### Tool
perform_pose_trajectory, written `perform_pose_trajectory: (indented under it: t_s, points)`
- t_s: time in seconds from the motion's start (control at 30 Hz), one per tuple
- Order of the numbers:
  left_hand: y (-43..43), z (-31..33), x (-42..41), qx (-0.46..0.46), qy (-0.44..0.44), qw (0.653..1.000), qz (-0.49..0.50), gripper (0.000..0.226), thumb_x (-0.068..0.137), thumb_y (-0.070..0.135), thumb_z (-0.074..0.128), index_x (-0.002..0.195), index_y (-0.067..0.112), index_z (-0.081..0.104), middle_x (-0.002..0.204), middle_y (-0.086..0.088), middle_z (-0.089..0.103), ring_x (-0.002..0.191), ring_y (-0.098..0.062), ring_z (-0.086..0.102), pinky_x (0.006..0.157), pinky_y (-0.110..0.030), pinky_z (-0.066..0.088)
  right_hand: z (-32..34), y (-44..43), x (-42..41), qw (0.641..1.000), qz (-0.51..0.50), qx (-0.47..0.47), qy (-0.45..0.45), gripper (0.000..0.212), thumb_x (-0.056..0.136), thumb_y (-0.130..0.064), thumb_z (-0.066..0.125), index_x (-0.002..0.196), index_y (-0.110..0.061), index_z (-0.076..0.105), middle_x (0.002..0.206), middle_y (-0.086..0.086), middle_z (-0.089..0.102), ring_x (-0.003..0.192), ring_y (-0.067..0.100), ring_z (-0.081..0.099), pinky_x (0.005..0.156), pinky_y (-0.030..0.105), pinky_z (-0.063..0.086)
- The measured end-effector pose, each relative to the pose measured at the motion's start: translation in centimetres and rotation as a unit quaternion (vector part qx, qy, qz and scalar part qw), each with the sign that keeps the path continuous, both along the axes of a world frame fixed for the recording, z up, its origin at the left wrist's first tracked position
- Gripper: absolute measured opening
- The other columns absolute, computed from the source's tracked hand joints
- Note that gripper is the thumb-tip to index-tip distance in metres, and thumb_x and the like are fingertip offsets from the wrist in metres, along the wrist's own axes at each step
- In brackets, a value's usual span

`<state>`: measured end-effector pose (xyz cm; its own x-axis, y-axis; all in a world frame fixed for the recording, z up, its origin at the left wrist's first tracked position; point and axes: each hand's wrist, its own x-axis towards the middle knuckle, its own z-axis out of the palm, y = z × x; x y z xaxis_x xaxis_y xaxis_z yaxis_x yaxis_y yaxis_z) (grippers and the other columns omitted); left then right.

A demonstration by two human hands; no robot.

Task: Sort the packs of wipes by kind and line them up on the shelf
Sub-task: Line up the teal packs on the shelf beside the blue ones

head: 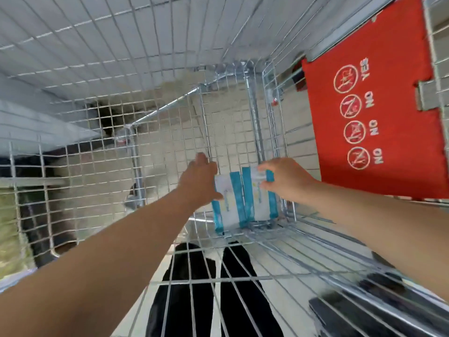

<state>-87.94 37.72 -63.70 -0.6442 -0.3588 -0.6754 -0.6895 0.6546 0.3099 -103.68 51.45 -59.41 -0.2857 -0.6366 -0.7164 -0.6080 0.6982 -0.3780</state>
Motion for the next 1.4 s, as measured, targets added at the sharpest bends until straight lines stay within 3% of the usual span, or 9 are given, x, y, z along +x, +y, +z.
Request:
perform_pose_trajectory:
  t_s: [0.23, 0.47, 0.6, 0.73, 0.83, 1.03, 1.13, 1.3, 1.4]
  points:
    - [-0.3, -0.7, 1.8, 0.102, 0.032, 0.991, 0.082, 0.026, 0.083, 0.026, 0.073, 0.102, 0.01, 0.065, 0.11, -0.006, 0.054, 0.1, -0.026, 0.058, 0.084, -0.033, 0.048, -1.3, 0.3, 0.2, 1.0, -0.004, 0.008, -0.002, 0.052, 0.09, -0.021, 0.064, 0.138, -0.013, 0.047, 0.143, 0.007, 0.047, 0.131, 0.021, 0.042, 0.104, 0.025, 0.029]
    - [-3.1, 0.8, 2.7, 0.305, 0.041, 0.894, 0.326, 0.018, 0.093, 0.007, 0.058, 0.108, 0.002, 0.05, 0.108, -0.017, 0.066, 0.092, -0.026, 0.068, 0.07, -0.033, 0.061, -3.2, 0.4, 1.3, 0.996, 0.07, 0.041, 0.045, 0.088, 0.072, -0.024, 0.08, 0.143, -0.006, 0.031, 0.139, 0.011, 0.043, 0.128, 0.027, 0.038, 0.107, 0.03, 0.028]
    - [-4.0, 0.7, 3.8, 0.329, 0.06, 0.865, 0.374, 0.021, 0.093, 0.003, 0.057, 0.113, 0.007, 0.052, 0.11, -0.015, 0.065, 0.098, -0.026, 0.067, 0.077, -0.035, 0.06, -3.8, 0.3, 1.7, 0.98, 0.141, 0.017, 0.141, 0.075, 0.069, -0.032, 0.081, 0.126, -0.005, 0.04, 0.119, 0.01, 0.049, 0.111, 0.024, 0.044, 0.095, 0.03, 0.036]
    - [-4.5, 1.2, 4.5, 0.389, 0.081, 0.794, 0.46, 0.016, 0.094, 0.004, 0.054, 0.107, 0.014, 0.056, 0.105, -0.013, 0.068, 0.09, -0.023, 0.069, 0.076, -0.033, 0.06, -3.7, 0.3, 2.0, 0.993, 0.082, 0.046, 0.067, 0.039, 0.074, -0.022, 0.078, 0.101, -0.011, 0.053, 0.083, -0.001, 0.053, 0.082, 0.021, 0.053, 0.057, 0.024, 0.035]
    - [-5.1, 1.9, 4.7, 0.407, 0.083, 0.77, 0.484, 0.012, 0.098, 0.014, 0.052, 0.108, 0.013, 0.058, 0.092, -0.005, 0.07, 0.08, -0.019, 0.068, 0.072, -0.032, 0.058, -3.0, -0.8, 1.4, 0.994, 0.061, 0.085, 0.022, 0.028, 0.072, -0.025, 0.08, 0.085, -0.012, 0.059, 0.073, -0.003, 0.051, 0.07, 0.017, 0.051, 0.051, 0.025, 0.03]
    - [-7.1, 6.8, 5.3, 0.376, 0.115, 0.775, 0.496, 0.02, 0.104, 0.03, 0.038, 0.1, 0.02, 0.055, 0.079, -0.003, 0.067, 0.065, -0.017, 0.065, 0.063, -0.031, 0.054, 2.8, -5.8, 0.3, 1.0, -0.018, 0.018, -0.006, 0.029, 0.078, -0.02, 0.076, 0.104, -0.017, 0.063, 0.095, 0.0, 0.064, 0.076, 0.012, 0.057, 0.055, 0.018, 0.038]
    - [-8.6, 11.0, 6.3, 0.384, 0.132, 0.756, 0.514, 0.021, 0.101, 0.035, 0.044, 0.102, 0.018, 0.055, 0.08, -0.004, 0.069, 0.063, -0.018, 0.067, 0.054, -0.028, 0.054, 7.9, -8.3, 0.6, 0.992, -0.103, -0.065, -0.011, 0.021, 0.082, -0.018, 0.072, 0.101, -0.014, 0.065, 0.085, -0.003, 0.066, 0.065, 0.006, 0.058, 0.047, 0.011, 0.041]
    - [-9.9, 19.1, 10.0, 0.394, 0.176, 0.73, 0.531, 0.028, 0.086, -0.001, 0.059, 0.112, 0.009, 0.054, 0.099, -0.012, 0.069, 0.078, -0.025, 0.069, 0.058, -0.032, 0.059, 17.5, -11.0, 3.1, 0.968, -0.178, -0.136, -0.11, 0.013, 0.087, -0.012, 0.068, 0.091, -0.023, 0.063, 0.072, -0.009, 0.065, 0.047, -0.001, 0.06, 0.041, 0.009, 0.043]
    - [-9.3, 23.9, 13.2, 0.357, 0.218, 0.736, 0.533, 0.029, 0.087, -0.005, 0.058, 0.112, 0.009, 0.054, 0.104, -0.01, 0.071, 0.089, -0.024, 0.07, 0.07, -0.034, 0.058, 22.4, -12.0, 5.9, 0.953, -0.188, -0.195, -0.137, 0.018, 0.087, -0.006, 0.066, 0.104, -0.013, 0.066, 0.08, -0.002, 0.072, 0.058, 0.011, 0.068, 0.053, 0.026, 0.057]
